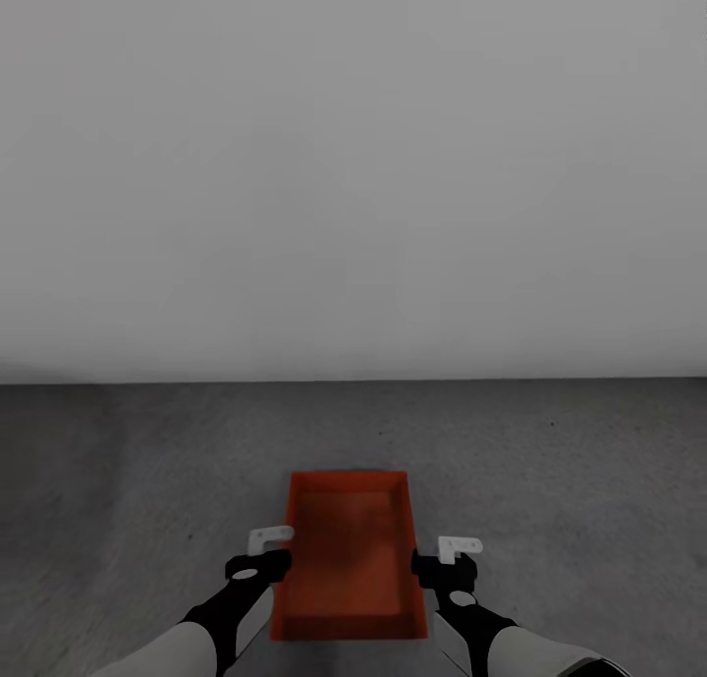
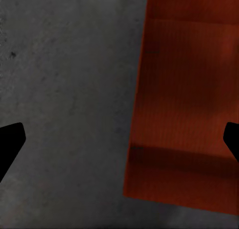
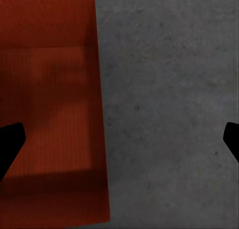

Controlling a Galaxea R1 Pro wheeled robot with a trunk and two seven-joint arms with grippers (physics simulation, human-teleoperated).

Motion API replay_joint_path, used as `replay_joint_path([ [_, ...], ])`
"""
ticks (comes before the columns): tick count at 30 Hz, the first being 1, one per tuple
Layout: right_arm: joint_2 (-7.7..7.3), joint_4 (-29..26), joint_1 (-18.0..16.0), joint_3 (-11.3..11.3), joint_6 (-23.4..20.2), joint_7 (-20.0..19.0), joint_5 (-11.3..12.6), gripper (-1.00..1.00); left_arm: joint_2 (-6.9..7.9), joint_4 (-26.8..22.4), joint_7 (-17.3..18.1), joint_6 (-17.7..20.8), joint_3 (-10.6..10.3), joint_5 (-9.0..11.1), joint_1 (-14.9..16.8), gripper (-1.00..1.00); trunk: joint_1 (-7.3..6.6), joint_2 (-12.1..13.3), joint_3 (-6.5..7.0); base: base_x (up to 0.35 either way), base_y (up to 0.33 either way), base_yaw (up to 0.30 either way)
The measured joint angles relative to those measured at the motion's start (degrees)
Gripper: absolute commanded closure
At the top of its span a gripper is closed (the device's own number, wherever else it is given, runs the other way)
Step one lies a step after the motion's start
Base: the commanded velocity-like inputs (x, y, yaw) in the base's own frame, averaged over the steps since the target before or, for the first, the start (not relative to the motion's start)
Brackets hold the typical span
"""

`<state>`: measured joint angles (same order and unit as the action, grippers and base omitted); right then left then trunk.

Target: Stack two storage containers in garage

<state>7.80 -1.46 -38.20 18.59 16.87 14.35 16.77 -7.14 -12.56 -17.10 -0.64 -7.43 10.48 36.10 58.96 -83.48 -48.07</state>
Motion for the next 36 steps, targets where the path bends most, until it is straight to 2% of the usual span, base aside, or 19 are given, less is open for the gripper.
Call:
replay_joint_path([
  [3, 0.0, 0.0, 0.0, 0.0, 0.0, 0.0, 0.02, -1.0, 0.0, -0.04, 0.0, 0.0, 1.14, 0.0, 0.0, -1.0, -0.66, 1.2, 0.54, 0.0, 0.0, 0.0],
  [7, 0.0, 0.0, 0.0, 0.0, 0.0, -0.01, 0.02, -1.0, 0.0, -0.04, 0.01, 0.0, 1.57, 0.0, 0.0, -1.0, -1.54, 2.81, 1.26, 0.0, 0.0, 0.0],
  [36, 0.0, 0.0, 0.0, 0.0, 0.0, -0.01, -0.01, -1.0, 0.0, -0.09, 0.01, 0.0, 1.76, 0.0, 0.0, -1.0, -7.91, 14.44, 6.46, 0.0, 0.0, 0.0],
])
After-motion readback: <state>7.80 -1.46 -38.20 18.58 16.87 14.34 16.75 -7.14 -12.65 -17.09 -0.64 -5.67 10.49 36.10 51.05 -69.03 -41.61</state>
